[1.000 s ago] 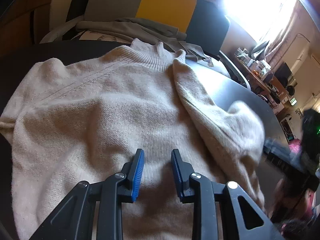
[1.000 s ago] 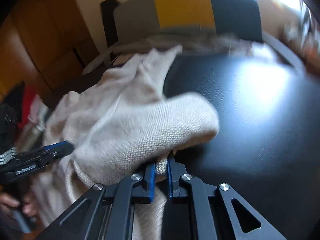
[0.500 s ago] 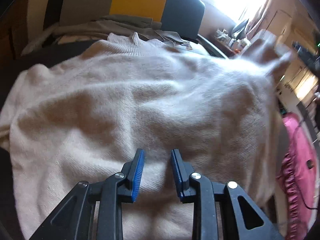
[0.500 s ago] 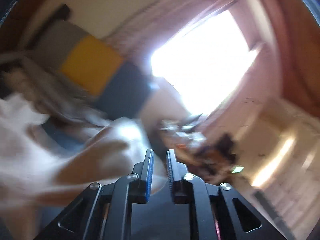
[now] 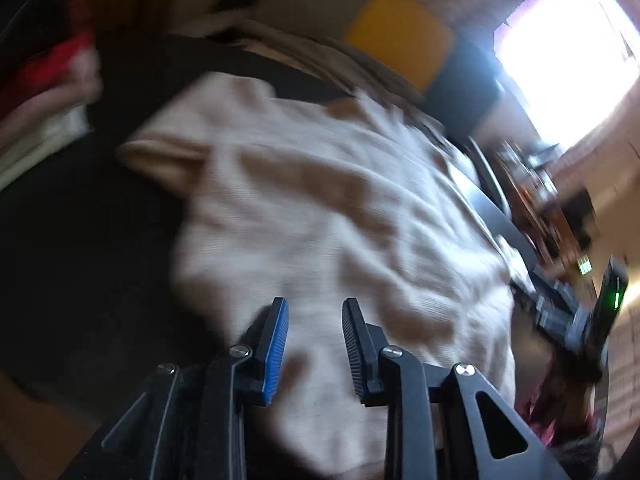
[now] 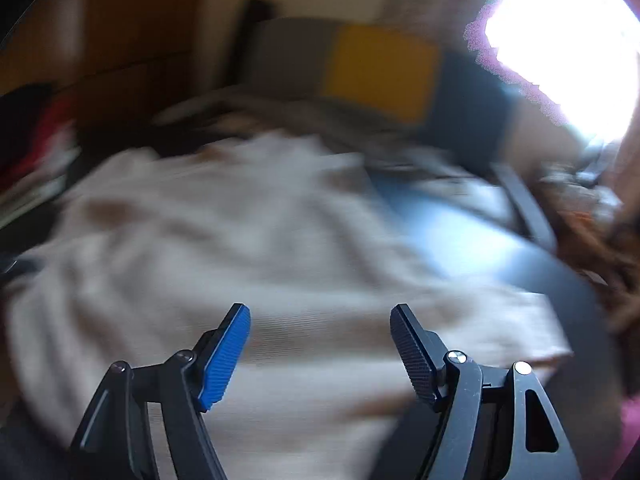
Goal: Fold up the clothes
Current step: 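Smooth the sweater body flat with both grippers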
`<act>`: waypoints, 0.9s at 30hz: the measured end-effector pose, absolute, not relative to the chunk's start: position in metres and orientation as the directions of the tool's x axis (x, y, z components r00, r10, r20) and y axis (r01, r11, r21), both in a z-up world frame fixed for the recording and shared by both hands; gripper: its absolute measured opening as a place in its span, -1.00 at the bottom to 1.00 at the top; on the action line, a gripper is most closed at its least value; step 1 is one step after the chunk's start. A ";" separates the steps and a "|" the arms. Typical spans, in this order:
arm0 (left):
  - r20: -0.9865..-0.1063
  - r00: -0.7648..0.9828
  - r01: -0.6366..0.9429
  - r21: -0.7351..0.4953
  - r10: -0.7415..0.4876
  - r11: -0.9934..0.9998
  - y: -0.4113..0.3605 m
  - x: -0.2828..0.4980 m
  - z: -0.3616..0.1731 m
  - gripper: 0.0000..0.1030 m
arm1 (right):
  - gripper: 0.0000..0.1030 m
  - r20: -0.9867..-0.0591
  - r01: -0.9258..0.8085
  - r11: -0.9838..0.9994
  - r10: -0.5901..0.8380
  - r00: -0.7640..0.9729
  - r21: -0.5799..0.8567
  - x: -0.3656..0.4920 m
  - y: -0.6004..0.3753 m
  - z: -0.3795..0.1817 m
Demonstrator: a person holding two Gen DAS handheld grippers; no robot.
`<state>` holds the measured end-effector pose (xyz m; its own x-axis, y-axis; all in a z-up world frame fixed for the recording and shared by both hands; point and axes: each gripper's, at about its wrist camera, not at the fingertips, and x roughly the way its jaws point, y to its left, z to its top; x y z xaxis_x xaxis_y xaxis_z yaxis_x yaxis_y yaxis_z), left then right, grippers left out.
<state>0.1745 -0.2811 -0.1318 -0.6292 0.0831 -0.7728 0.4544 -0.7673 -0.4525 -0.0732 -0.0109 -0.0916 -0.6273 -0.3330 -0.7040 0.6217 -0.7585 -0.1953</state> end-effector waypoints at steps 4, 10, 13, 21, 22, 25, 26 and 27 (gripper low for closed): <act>-0.803 -0.596 0.558 -0.418 0.005 -0.717 -0.305 0.202 -0.142 -0.47 | 0.42 -0.733 0.697 -0.685 -0.360 -0.577 -0.213 -0.052 -0.047 -0.115; -0.771 -0.626 0.558 -0.548 0.118 -0.623 -0.314 0.212 -0.165 -0.47 | 0.44 -0.780 0.734 -0.662 -0.377 -0.500 -0.151 -0.052 -0.066 -0.143; -0.726 -0.657 0.520 -0.632 0.204 -0.575 -0.309 0.200 -0.171 -0.46 | 0.48 -0.795 0.687 -0.716 -0.344 -0.500 -0.122 -0.069 -0.048 -0.155; -0.648 -0.685 0.295 -0.665 0.334 -0.686 -0.248 0.122 -0.149 -0.50 | 0.94 -0.788 0.588 -0.808 -0.335 -0.516 -0.041 -0.107 0.007 -0.162; -0.652 -0.675 0.269 -0.654 0.346 -0.707 -0.237 0.108 -0.147 -0.50 | 0.96 -0.788 0.572 -0.819 -0.325 -0.522 -0.042 -0.114 0.013 -0.163; -0.671 -0.639 0.227 -0.631 0.376 -0.742 -0.213 0.073 -0.144 -0.50 | 0.99 -0.792 0.502 -0.864 -0.275 -0.545 -0.045 -0.138 0.040 -0.162; -0.678 -0.627 0.212 -0.623 0.385 -0.753 -0.204 0.061 -0.144 -0.50 | 0.99 -0.795 0.477 -0.878 -0.258 -0.550 -0.045 -0.146 0.050 -0.162; -0.678 -0.620 0.198 -0.623 0.395 -0.757 -0.198 0.053 -0.142 -0.50 | 0.99 -0.797 0.453 -0.890 -0.242 -0.553 -0.044 -0.154 0.059 -0.162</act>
